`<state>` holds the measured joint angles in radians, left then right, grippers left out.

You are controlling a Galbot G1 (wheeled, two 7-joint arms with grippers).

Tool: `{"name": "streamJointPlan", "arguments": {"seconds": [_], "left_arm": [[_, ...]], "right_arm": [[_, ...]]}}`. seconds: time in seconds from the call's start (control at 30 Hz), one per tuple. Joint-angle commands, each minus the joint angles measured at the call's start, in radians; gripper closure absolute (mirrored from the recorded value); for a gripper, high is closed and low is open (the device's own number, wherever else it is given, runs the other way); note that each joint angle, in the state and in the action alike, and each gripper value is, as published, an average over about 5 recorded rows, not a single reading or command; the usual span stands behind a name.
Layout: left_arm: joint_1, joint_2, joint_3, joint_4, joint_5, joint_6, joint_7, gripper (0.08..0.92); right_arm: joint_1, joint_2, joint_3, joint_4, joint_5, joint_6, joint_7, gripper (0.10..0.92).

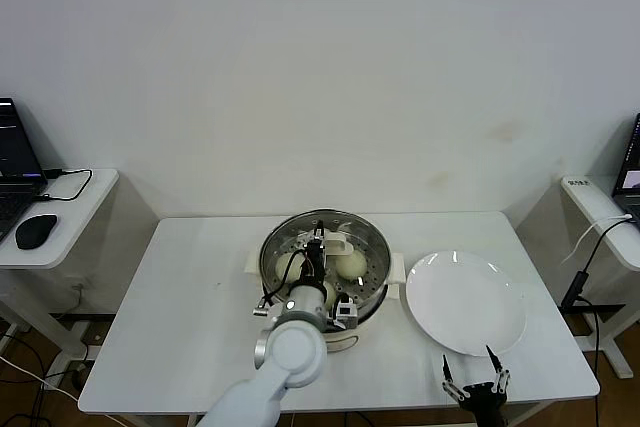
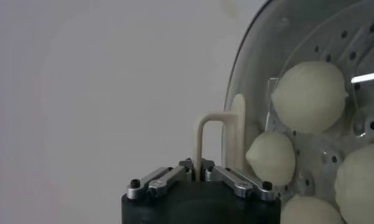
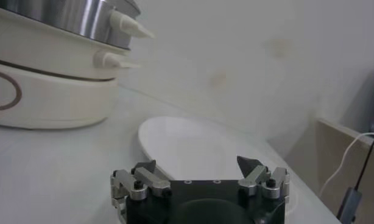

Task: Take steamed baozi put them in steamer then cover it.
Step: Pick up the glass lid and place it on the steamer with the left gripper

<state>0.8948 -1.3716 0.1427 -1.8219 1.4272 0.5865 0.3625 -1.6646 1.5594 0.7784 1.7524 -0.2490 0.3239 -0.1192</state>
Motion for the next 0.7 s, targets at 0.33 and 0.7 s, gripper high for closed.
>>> {"name": "streamJointPlan", "arguments": {"seconds": [0.33, 0.7], "left_arm": [[0.009, -0.009, -0.018, 0.016, 0.031, -0.014, -0.011, 0.853], [0.021, -0.018, -0.031, 0.011, 0.023, -0.020, -0.028, 0.822]], "right_arm": [[-0.001, -0.002, -0.005, 0.000, 0.001, 0.001, -0.001, 0.203], [-0.002, -0.005, -0.009, 0.001, 0.000, 0.002, -0.003, 0.203]]}}
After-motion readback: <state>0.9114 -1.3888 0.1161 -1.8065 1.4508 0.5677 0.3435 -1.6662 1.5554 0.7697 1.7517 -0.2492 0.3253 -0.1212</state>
